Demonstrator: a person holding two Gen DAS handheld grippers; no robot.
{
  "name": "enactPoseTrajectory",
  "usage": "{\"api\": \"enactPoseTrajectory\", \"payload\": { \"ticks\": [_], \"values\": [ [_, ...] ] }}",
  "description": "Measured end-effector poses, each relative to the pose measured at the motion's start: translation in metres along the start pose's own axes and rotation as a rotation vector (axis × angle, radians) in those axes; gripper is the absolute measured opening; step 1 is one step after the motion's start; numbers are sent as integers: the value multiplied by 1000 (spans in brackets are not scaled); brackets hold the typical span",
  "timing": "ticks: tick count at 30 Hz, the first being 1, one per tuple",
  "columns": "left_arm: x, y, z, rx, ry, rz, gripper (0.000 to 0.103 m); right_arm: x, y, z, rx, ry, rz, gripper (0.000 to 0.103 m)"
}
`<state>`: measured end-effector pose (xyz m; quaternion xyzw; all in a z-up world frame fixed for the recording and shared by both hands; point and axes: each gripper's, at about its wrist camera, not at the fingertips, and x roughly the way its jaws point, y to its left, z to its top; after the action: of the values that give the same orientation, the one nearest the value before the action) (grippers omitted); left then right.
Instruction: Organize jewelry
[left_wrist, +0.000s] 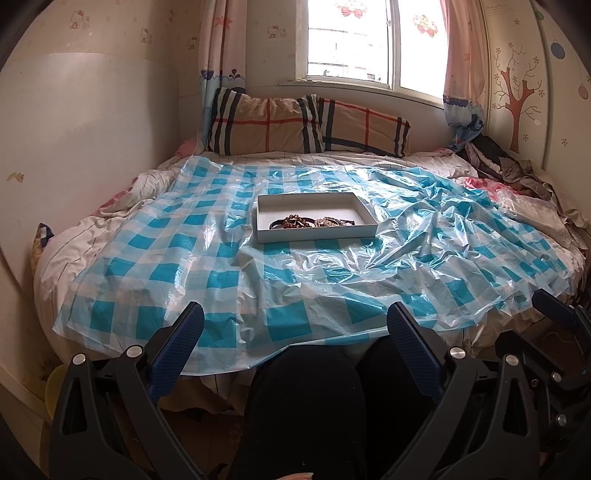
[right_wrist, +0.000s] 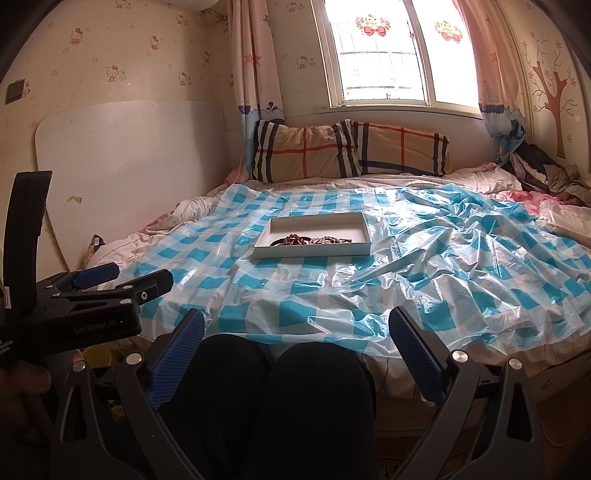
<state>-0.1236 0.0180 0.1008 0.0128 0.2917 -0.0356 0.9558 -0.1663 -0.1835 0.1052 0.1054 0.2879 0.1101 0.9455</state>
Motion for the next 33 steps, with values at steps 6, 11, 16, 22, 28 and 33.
{"api": "enactPoseTrajectory", "payload": {
  "ticks": [6, 11, 16, 22, 28, 33],
  "values": [
    [1, 2, 0, -4, 3, -1, 95, 0, -1, 0, 1, 4, -6, 96],
    [-1, -1, 0, -16, 9, 7, 95, 0, -2, 0, -3, -2, -20, 96],
    [0, -2, -1, -14, 10, 8, 95, 0, -6, 1, -1, -5, -28, 96],
    [0, -5, -2, -13, 14, 14, 95, 2, -9, 0, 1, -2, -32, 96],
    [8, -1, -4, -7, 35, 23, 95, 7, -11, -2, 5, 9, -36, 96],
    [17, -1, -5, -2, 52, 40, 95, 11, -11, -2, 0, 11, -43, 96]
  ]
}}
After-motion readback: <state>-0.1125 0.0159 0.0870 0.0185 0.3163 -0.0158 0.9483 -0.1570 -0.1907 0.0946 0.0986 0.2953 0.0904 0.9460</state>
